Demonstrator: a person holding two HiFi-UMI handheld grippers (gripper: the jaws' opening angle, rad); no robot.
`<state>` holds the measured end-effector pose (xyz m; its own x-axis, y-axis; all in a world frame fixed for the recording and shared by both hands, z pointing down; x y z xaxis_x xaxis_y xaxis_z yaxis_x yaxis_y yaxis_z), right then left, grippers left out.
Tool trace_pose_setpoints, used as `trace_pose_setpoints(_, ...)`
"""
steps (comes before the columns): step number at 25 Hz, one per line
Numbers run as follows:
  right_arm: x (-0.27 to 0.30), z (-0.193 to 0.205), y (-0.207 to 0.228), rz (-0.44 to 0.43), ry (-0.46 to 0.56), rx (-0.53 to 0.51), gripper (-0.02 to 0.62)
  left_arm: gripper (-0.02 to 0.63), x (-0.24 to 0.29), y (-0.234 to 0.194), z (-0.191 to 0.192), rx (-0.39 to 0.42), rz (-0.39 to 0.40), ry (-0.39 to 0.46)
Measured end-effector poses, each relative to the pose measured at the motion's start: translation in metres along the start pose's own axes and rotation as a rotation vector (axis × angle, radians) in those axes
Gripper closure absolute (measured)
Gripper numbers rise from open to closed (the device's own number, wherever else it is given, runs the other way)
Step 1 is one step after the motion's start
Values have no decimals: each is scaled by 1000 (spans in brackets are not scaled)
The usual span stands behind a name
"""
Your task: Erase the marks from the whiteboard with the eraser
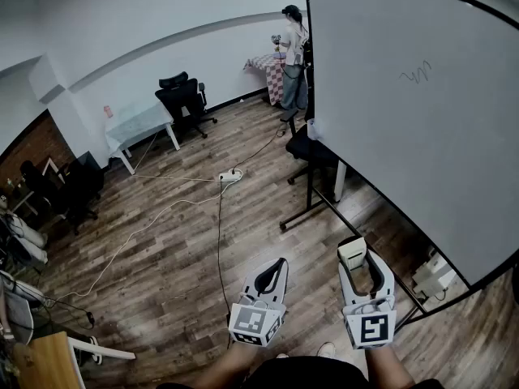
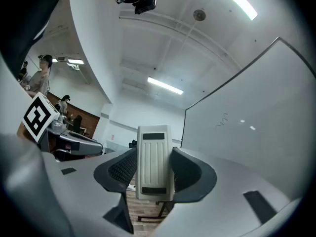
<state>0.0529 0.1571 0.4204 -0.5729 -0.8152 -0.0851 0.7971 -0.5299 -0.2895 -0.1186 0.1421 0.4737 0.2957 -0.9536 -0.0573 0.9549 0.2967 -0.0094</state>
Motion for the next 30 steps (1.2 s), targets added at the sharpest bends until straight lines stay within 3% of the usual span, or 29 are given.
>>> trace_pose_setpoints(8, 4, 0, -15, 23, -27, -14, 353, 586, -11, -8, 5, 70, 18, -8)
trace_pose_setpoints(16, 9, -2, -20, 76, -4, 10, 350, 586, -6, -25, 9, 47, 53, -9)
trace_pose_setpoints(30, 101, 18, 41, 21, 28, -26, 350, 586, 101, -51, 4, 54, 30, 12)
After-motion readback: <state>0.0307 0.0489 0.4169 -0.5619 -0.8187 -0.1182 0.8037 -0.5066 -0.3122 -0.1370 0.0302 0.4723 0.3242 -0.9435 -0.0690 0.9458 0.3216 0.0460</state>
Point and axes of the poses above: the fingertips, and each gripper's own axes: x forward along the fingers, y to its right, z out of its underside, the point moved 3 cm from there along -x, backward along the fingers, and after that the axes turned 12 degrees about -z, right-handed, at the moved point
